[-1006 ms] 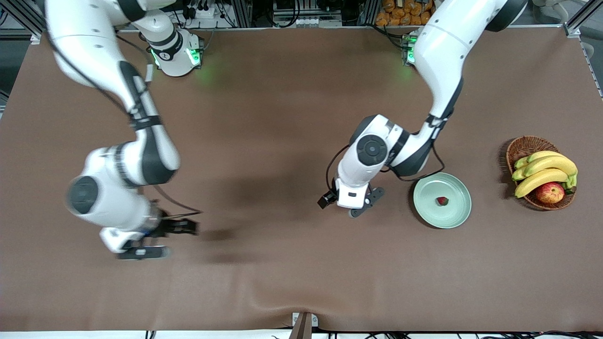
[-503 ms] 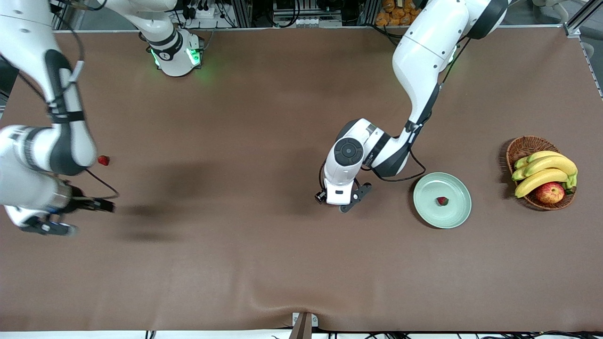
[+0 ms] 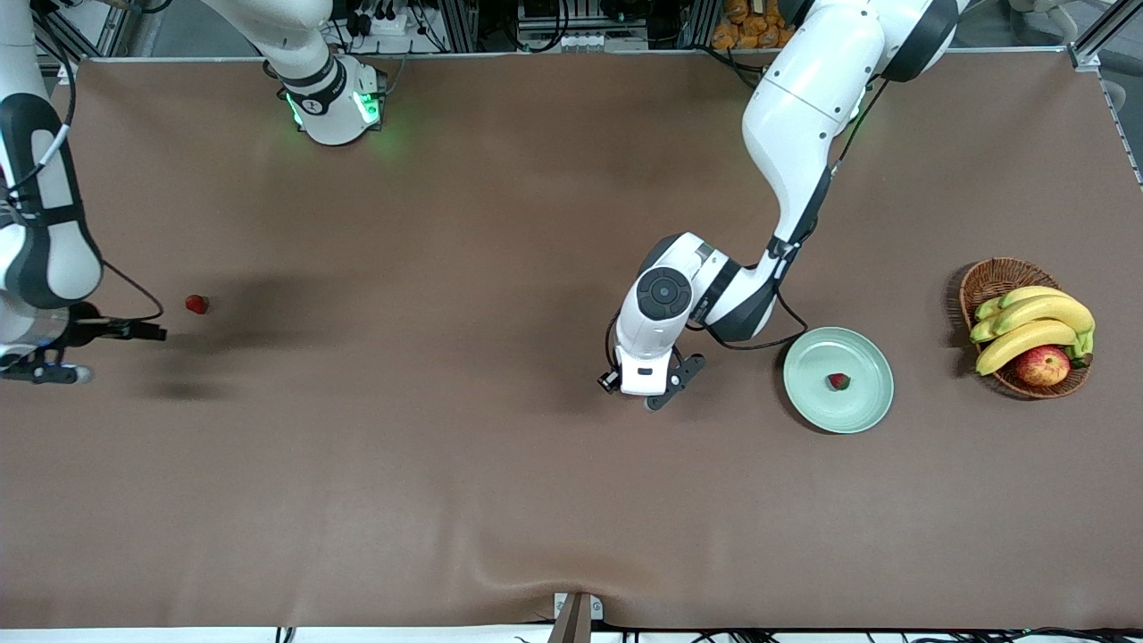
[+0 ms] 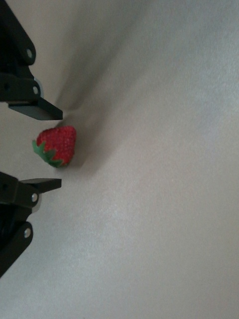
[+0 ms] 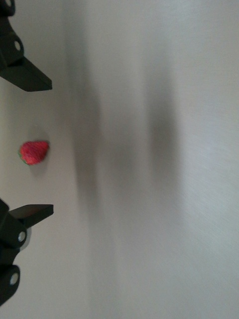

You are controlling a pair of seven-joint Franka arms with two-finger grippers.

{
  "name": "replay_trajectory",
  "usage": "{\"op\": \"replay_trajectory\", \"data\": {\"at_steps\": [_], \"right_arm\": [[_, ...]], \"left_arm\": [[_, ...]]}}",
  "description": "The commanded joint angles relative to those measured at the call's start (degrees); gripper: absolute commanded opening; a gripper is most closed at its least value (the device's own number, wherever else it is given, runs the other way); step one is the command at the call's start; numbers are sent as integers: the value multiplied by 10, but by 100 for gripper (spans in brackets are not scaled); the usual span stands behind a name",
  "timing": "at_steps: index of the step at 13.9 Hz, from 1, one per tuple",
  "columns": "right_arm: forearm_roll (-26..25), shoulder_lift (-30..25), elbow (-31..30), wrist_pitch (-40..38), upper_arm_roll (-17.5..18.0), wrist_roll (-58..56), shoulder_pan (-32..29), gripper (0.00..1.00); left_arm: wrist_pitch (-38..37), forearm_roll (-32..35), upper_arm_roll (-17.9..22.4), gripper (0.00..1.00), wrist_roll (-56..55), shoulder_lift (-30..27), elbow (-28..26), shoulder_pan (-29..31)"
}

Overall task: Collect all strawberries into plate
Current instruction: 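Grasp the strawberry with the left gripper while the right gripper reaches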

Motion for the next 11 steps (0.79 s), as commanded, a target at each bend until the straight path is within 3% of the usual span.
{"op": "replay_trajectory", "data": {"at_steps": [1, 2, 6, 8, 11], "right_arm": [[-11, -36, -68, 13, 11, -31, -1, 100], [-11, -36, -80, 15, 11, -57, -4, 100], [-15, -51, -154, 86, 10, -90, -6, 100], [-30, -48, -184, 150, 10, -113, -11, 100], [-35, -42, -190, 173, 10, -164, -24, 100]], "left_arm": [[13, 16, 3, 50, -6, 16, 16, -3], [13, 17, 2, 46, -4, 16, 15, -3], [7, 58, 3, 0, 5, 6, 15, 3], [-13, 60, 4, 0, 10, -10, 15, 14], [-89, 62, 4, 0, 82, -48, 14, 48]]}}
